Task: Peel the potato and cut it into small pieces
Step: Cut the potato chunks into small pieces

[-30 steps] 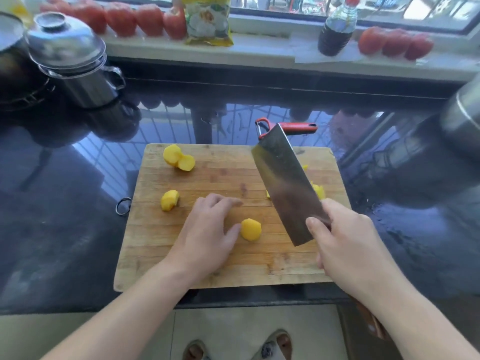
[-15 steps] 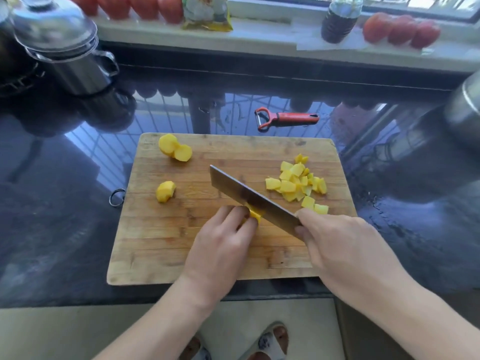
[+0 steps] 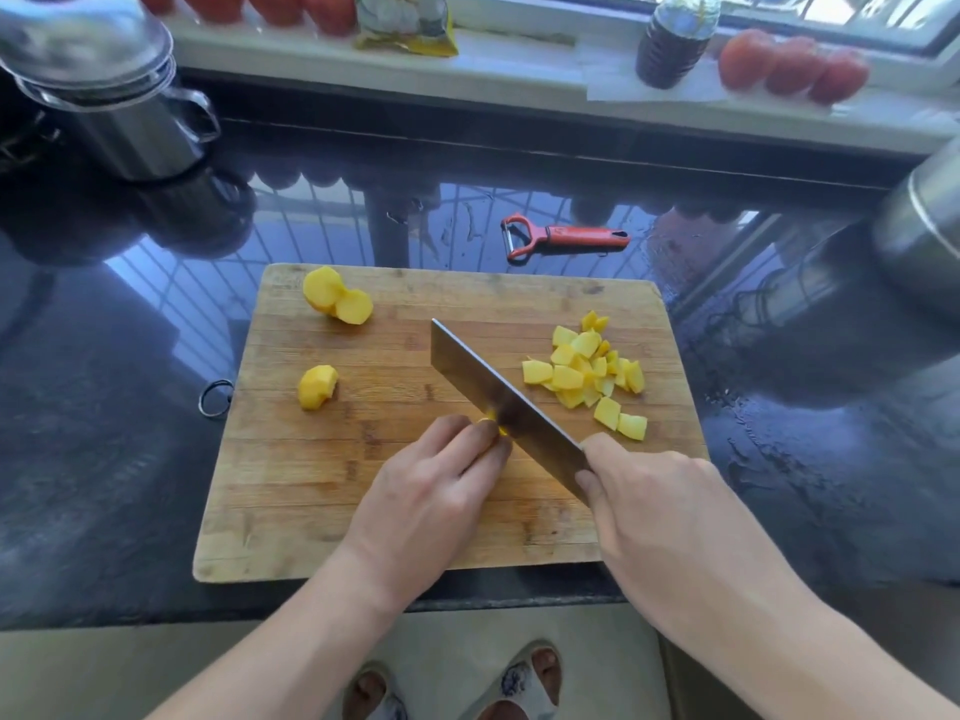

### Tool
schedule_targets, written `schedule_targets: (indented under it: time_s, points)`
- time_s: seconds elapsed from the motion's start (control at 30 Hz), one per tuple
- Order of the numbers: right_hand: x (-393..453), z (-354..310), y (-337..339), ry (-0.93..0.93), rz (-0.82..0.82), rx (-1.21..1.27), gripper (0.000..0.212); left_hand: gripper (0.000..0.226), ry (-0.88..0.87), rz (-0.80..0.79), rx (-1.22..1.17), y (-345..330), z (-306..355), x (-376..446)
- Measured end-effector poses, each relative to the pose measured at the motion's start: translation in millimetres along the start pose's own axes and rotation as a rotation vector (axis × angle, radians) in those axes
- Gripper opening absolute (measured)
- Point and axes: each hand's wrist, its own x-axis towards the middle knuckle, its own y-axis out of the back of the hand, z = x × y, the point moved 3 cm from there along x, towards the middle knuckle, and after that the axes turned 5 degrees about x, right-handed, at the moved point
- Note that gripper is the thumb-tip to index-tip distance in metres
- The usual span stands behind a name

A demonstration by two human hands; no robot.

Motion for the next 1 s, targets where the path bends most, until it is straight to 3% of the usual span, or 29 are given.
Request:
schedule_targets:
  time_s: [0.23, 0.53, 1.0]
  points:
    - [2, -12, -12, -0.062, -0.076, -0.008, 0.021, 0.019, 0.023, 0.006, -0.027, 2, 1, 1]
    - [6, -4, -9, -0.009, 0.173, 0.085, 0.018, 0.015, 0.041, 0.014, -0.043, 0, -1, -1]
    - [-14, -8, -7, -0.075, 0.028, -0.114, 0.029, 0.017, 0.054, 0.023, -0.053, 1, 0, -2]
